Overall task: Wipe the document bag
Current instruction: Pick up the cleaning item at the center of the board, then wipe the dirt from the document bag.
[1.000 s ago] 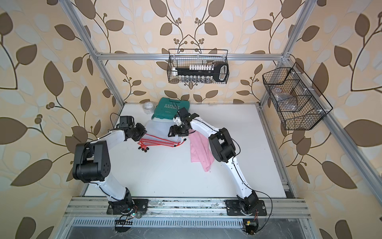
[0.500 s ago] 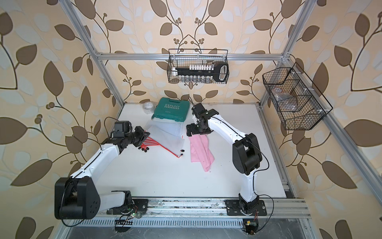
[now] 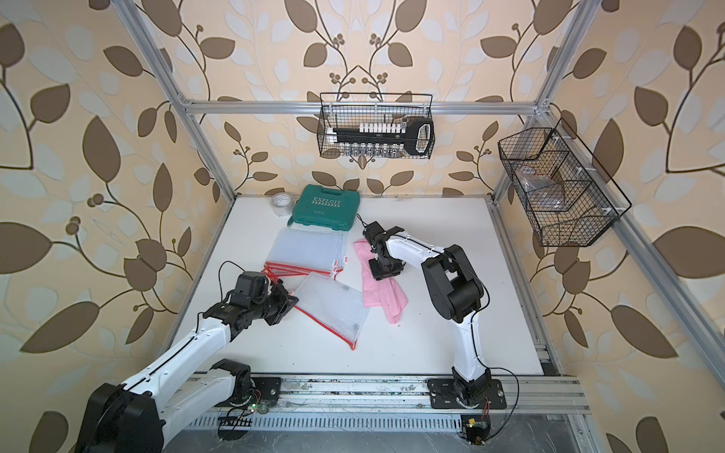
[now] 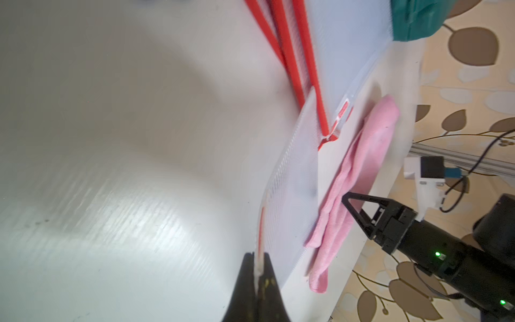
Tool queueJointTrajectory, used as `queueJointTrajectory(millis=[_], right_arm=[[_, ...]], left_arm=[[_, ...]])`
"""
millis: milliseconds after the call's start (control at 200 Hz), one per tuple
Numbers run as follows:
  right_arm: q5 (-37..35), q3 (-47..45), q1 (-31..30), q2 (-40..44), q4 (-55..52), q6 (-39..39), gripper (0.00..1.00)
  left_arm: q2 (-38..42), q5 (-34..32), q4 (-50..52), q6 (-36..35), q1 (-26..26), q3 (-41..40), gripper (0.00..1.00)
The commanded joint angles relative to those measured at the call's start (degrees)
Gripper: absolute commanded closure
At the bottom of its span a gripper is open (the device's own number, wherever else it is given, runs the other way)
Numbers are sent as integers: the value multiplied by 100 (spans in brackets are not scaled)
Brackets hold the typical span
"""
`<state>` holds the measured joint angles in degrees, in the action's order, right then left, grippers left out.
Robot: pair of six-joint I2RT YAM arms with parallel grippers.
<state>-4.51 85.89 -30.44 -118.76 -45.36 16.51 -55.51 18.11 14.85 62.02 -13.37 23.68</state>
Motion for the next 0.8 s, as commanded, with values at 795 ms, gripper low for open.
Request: queueJointTrajectory(millis=[795], right_arm=[[2345,-682,-1528,1099,887,1045,100]], left_arm=[[-3383,-361,-1904,114,-1821,1275,100]])
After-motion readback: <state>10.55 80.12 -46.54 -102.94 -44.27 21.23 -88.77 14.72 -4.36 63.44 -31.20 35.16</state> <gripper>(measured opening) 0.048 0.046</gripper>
